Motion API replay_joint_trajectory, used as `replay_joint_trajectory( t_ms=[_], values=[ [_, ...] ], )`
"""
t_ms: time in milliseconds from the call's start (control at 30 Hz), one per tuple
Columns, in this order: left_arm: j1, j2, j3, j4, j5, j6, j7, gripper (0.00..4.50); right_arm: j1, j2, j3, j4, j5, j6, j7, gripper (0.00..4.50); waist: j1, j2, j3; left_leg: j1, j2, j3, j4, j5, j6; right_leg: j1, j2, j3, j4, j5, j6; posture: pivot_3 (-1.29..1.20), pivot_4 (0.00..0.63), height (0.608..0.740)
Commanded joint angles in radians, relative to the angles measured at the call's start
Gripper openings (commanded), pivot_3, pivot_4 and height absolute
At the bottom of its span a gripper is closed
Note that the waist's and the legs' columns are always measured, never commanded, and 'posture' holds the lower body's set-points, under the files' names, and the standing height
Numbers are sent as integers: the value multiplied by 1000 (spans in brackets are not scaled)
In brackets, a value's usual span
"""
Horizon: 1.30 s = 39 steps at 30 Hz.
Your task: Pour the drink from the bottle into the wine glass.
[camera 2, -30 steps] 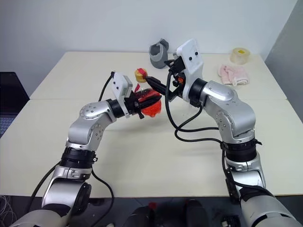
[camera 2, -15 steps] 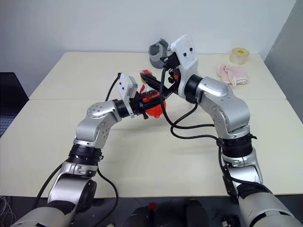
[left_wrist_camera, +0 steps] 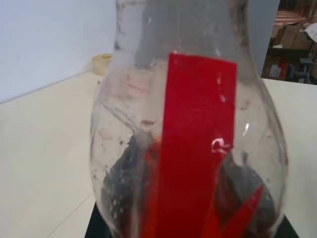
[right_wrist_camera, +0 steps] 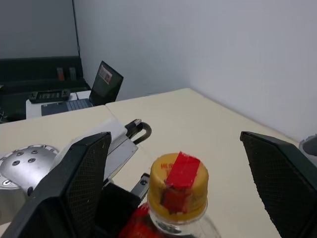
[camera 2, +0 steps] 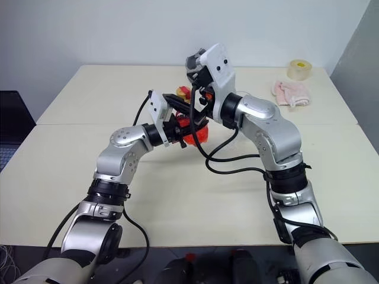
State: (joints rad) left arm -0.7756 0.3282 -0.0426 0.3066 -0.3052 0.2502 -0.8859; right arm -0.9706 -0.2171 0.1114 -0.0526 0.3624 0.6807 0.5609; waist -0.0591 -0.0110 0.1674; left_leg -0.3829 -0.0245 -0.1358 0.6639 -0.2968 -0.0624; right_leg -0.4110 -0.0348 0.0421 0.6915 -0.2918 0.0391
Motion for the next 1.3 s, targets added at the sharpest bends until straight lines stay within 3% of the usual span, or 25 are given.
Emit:
replay_joint_trajectory(
  t_ms=[33, 433, 733, 1067, 1300],
  values=[
    [-8, 1, 6, -92, -25, 4, -14, 1240, -31, 2, 0, 19, -14, -39, 11, 4462, 0, 0, 0, 0, 0, 0, 0, 0, 0, 0, 0, 0, 0, 0, 0, 0, 150, 740],
    [83, 27, 20, -285, -66, 130, 0, 1240, -2, -54, -36, -27, 0, 5, 52, 4462, 0, 0, 0, 0, 0, 0, 0, 0, 0, 0, 0, 0, 1, 0, 0, 0, 150, 740],
    [174, 90, 44, -450, -127, 236, 22, 1240, 61, -154, -131, -229, 172, 200, 55, 4462, 2, 0, 0, 0, 1, 0, 0, 0, 0, 0, -1, 1, 0, 0, 0, 0, 150, 740],
    [155, 96, 46, -429, -136, 237, 51, 1240, 102, -193, -154, -302, 292, 261, 99, 4462, 2, 0, 0, 0, 1, 0, 0, 0, 1, 1, 0, 0, 0, 0, 0, 0, 150, 740],
    [142, 81, 25, -406, -136, 219, 45, 1240, 89, -134, -107, -279, 285, 218, 59, 4462, 2, 0, 0, 0, 1, 0, 0, 0, 1, 1, 0, 0, 0, 0, 0, 0, 150, 740]
  ],
)
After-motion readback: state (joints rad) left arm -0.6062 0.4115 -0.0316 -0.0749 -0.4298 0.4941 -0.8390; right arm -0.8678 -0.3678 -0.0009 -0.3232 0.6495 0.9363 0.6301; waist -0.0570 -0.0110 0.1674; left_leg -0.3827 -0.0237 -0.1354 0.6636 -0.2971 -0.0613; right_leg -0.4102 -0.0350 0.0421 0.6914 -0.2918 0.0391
